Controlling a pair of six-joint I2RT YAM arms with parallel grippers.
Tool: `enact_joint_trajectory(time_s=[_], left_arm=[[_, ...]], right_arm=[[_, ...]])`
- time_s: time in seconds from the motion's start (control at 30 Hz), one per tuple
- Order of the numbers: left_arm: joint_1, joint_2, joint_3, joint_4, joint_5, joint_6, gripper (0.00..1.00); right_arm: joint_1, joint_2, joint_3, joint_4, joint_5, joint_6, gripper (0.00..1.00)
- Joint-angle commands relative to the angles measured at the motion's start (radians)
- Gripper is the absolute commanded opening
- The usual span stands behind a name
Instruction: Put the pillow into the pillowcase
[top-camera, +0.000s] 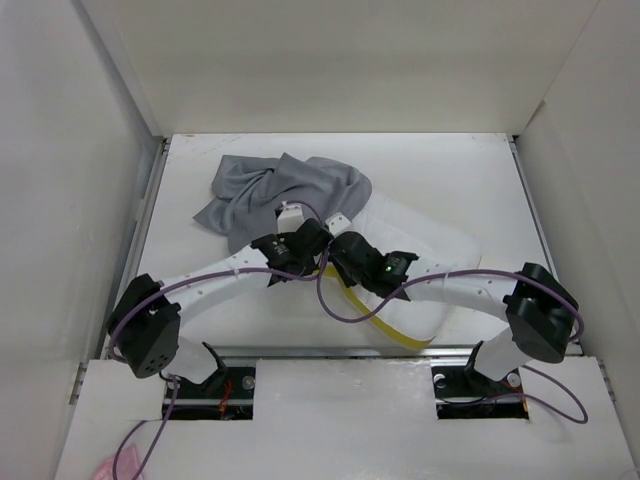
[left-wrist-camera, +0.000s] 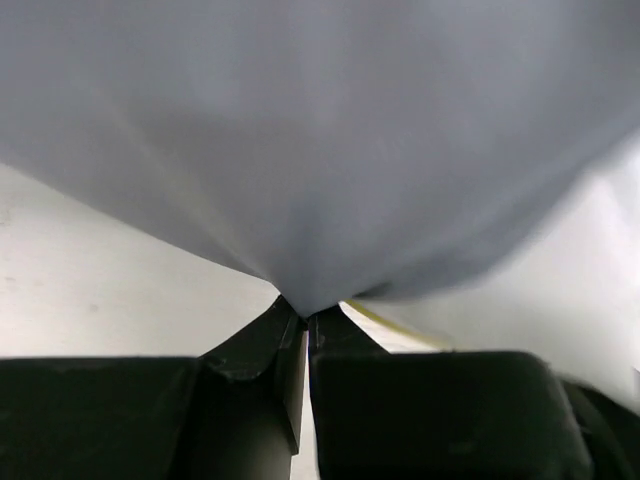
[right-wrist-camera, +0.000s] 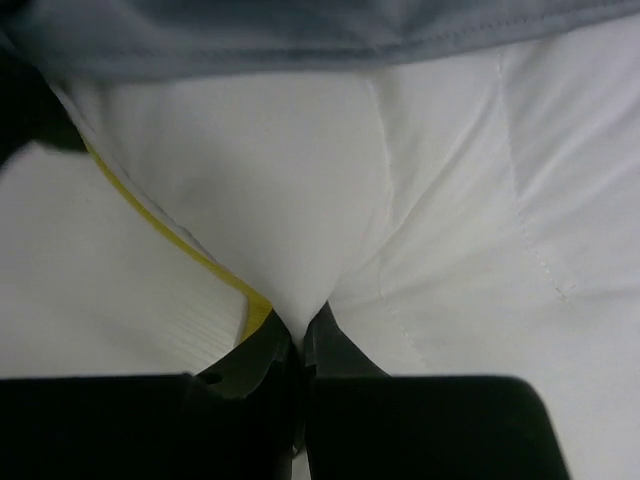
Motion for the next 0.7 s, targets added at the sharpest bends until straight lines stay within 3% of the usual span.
enact_joint_trajectory(time_s=[0.0,0.1,0.13,0.23,0.27,0.4,0.57,0.6,0.63,0.67], left_arm=[[-0.171,-0.019,0.071,-0.079,0.043,-0.002,0.0],[-0.2,-0.06,0.08,-0.119,0.073,-0.022,0.0],[-0.225,-0.088,0.089,-0.131,0.127,-0.036,0.0],[-0.26,-0.106,0.101,-0.094,0.182,-0.013,0.0],[-0.277,-0.117,0.12,-0.094,0.216,-0.002,0.0],[-0.331,-0.137,0.169,-0.094,0.329,0.033,0.0],[-0.343,-0.186,0.129,-0.141,0.385,-0.043,0.0],[-0.343,-0.197,0.119,-0.163,0.36,-0.062,0.11],[-0.343,-0.197,0.118,-0.186,0.324,-0.073,0.35],[-0.343,-0.197,0.134,-0.212,0.301,-0.073,0.76]], right_arm=[[0.023,-0.051,0.112,0.522,0.007,0.053,0.0],[0.023,-0.097,0.121,0.62,0.04,0.053,0.0],[0.023,-0.118,0.111,0.744,0.073,0.062,0.0],[0.023,-0.119,0.076,0.832,0.105,0.062,0.0],[0.023,-0.094,0.065,0.934,0.106,0.053,0.0],[-0.017,-0.019,0.065,1.007,0.112,0.079,0.0],[-0.074,-0.007,-0.04,1.102,0.06,0.194,0.0],[-0.074,-0.007,-0.066,1.102,0.049,0.203,0.05],[-0.074,-0.028,-0.076,1.08,0.022,0.203,0.16],[-0.074,-0.037,-0.086,1.06,-0.001,0.203,0.45]])
